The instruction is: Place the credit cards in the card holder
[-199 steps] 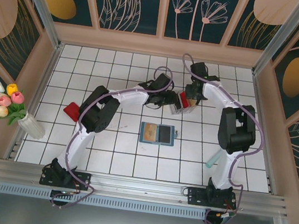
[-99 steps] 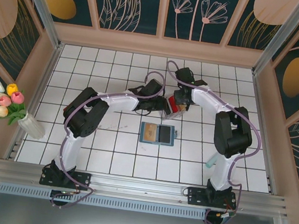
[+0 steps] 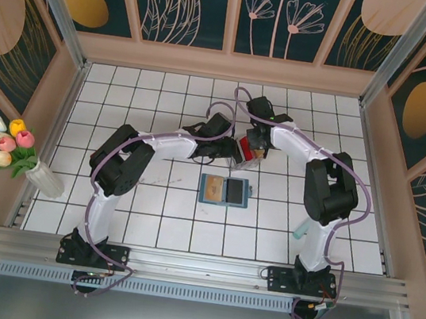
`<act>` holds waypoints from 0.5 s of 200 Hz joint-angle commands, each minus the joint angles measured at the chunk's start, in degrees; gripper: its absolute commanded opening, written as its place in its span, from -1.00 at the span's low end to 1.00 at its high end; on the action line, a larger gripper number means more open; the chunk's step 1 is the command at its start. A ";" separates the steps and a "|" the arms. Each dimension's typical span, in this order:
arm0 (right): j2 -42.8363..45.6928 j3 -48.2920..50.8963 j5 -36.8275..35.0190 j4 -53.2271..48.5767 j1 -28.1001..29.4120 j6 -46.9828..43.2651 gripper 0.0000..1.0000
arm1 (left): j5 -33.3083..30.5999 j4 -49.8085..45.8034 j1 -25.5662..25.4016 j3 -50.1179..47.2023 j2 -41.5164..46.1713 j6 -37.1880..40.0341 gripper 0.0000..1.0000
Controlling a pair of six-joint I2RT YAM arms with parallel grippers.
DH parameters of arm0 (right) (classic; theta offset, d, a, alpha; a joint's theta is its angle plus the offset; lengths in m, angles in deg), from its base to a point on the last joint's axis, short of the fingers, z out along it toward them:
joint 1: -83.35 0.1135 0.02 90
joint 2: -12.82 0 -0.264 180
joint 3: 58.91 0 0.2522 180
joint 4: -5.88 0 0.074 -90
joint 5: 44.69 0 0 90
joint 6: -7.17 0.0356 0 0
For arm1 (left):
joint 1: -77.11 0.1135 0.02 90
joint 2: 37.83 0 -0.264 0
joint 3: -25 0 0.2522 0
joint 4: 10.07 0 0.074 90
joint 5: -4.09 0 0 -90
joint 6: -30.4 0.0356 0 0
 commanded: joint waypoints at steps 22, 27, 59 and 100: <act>3.31 -2.02 -2.64 -3.53 -0.28 -0.12 -0.03 | -3.80 -7.82 1.00 -1.67 0.07 1.81 -0.26; 3.31 -2.07 -2.55 -3.53 -0.30 -0.21 -0.05 | -3.71 -7.75 1.03 -1.67 -0.01 1.77 -0.26; 3.22 -2.33 -2.39 -3.71 -0.18 -0.54 -0.14 | -3.62 -7.65 1.01 -1.68 0.12 1.77 -0.26; 3.14 -2.43 -0.19 -3.62 -0.18 -0.65 -0.33 | -3.62 -7.65 0.99 -1.67 0.08 1.84 -0.26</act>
